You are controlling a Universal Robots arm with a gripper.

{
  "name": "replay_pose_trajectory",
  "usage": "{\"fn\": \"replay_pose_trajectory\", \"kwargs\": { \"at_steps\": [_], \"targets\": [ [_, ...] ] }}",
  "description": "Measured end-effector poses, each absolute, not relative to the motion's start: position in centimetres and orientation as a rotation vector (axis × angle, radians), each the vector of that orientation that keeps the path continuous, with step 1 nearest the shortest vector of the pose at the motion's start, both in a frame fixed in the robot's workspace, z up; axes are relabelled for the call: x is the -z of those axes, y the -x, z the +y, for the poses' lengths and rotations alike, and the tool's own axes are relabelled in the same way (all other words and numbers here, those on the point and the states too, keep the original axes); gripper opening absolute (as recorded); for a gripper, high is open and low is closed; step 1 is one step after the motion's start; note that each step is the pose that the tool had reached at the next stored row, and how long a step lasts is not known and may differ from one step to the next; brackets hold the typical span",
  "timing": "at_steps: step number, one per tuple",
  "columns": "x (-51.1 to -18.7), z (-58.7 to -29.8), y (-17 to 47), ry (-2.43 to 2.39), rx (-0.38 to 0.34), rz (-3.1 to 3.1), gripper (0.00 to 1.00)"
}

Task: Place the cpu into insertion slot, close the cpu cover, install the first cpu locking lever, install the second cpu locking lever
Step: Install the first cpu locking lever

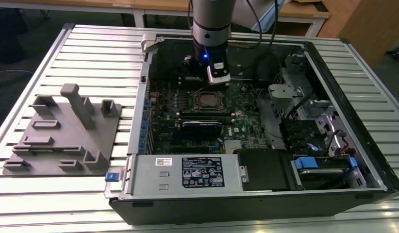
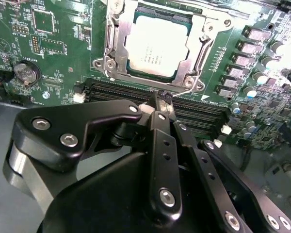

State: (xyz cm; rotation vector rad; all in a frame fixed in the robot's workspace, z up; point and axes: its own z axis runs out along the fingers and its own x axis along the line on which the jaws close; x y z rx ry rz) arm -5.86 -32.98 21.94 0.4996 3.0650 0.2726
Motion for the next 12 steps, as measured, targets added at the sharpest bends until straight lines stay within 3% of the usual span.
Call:
{"fn": "replay_pose_trajectory", "kwargs": {
  "at_steps": [12],
  "targets": [
    [-21.76,-32.54,5.28,-0.564,-0.272,3.05,0.11]
  ]
}}
